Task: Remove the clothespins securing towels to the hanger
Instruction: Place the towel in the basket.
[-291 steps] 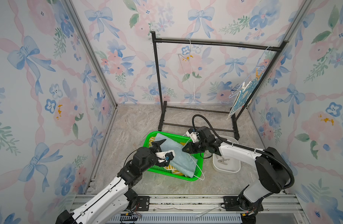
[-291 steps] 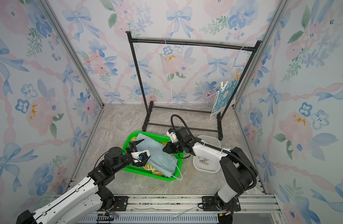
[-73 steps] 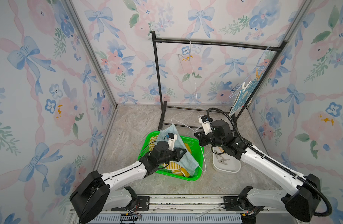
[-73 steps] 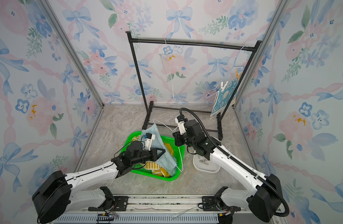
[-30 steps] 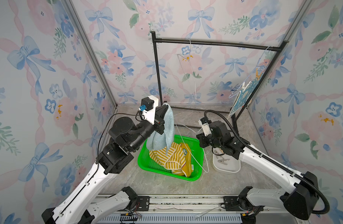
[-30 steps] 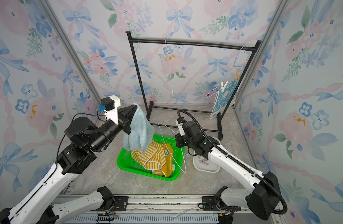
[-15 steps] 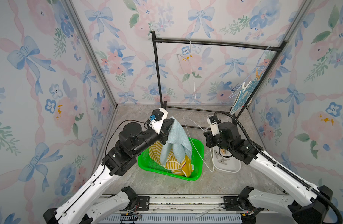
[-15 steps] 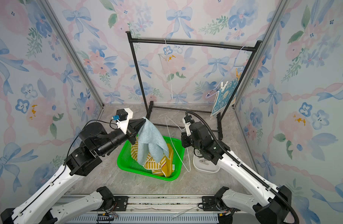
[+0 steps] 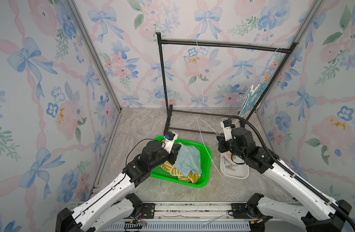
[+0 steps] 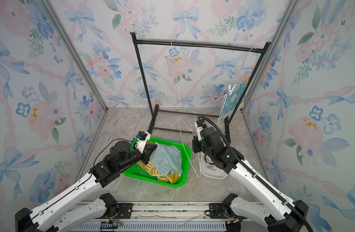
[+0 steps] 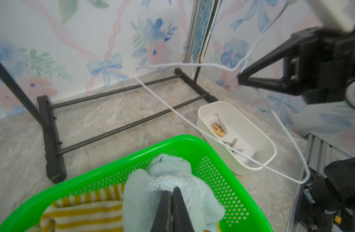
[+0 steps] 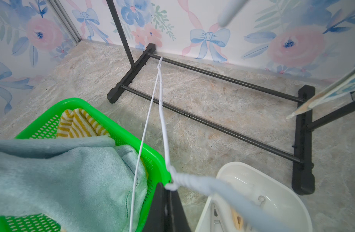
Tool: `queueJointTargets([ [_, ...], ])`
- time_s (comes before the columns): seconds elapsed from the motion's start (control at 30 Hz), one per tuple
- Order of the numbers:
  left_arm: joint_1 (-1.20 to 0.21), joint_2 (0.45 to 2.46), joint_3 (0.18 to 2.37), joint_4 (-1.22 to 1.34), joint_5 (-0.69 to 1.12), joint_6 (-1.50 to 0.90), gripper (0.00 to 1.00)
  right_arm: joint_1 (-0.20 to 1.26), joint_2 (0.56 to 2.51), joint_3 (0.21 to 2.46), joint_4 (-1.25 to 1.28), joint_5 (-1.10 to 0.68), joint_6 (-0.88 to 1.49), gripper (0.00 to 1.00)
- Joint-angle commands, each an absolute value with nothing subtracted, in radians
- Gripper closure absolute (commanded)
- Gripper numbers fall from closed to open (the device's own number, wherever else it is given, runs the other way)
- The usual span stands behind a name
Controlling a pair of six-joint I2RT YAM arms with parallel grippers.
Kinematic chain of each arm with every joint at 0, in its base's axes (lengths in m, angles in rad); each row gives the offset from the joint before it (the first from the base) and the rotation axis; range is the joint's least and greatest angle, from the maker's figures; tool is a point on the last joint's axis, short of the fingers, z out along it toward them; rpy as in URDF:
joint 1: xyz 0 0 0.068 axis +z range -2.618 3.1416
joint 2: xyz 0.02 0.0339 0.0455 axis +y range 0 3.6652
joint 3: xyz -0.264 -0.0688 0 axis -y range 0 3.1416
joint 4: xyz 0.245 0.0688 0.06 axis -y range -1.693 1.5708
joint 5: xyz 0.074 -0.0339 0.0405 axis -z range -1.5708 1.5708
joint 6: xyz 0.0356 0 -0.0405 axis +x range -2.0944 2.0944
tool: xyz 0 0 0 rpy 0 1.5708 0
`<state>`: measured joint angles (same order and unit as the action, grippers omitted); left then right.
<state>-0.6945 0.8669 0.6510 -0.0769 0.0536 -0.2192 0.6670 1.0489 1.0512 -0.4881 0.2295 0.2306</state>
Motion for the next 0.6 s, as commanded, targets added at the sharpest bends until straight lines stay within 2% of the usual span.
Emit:
queueJointTargets([
  [0.0, -0.664, 0.831, 0.571, -0.049, -0.064, -0.337, 1.00, 0.656, 1.041, 1.048, -0.509, 0.241, 0.227, 1.00],
  [0.2, -0.603, 0.810, 0.459, -0.065, -0.134, -0.426, 1.00, 0.658, 1.055, 1.052, -0.496, 0.189, 0.228, 1.00],
  [0.23, -0.596, 0.809, 0.446, -0.069, -0.144, -0.437, 0.97, 0.658, 1.056, 1.054, -0.493, 0.180, 0.228, 1.00],
  [0.33, -0.580, 0.804, 0.402, -0.061, -0.158, -0.466, 0.85, 0.658, 1.062, 1.057, -0.485, 0.150, 0.229, 1.00],
  [0.4, -0.573, 0.796, 0.391, -0.060, -0.159, -0.474, 0.70, 0.658, 1.065, 1.063, -0.480, 0.127, 0.227, 1.00],
  [0.5, -0.561, 0.771, 0.428, -0.104, -0.200, -0.429, 0.55, 0.660, 1.075, 1.082, -0.486, 0.086, 0.224, 1.00],
  [0.57, -0.556, 0.750, 0.474, -0.145, -0.237, -0.373, 0.50, 0.660, 1.084, 1.096, -0.495, 0.071, 0.225, 1.00],
])
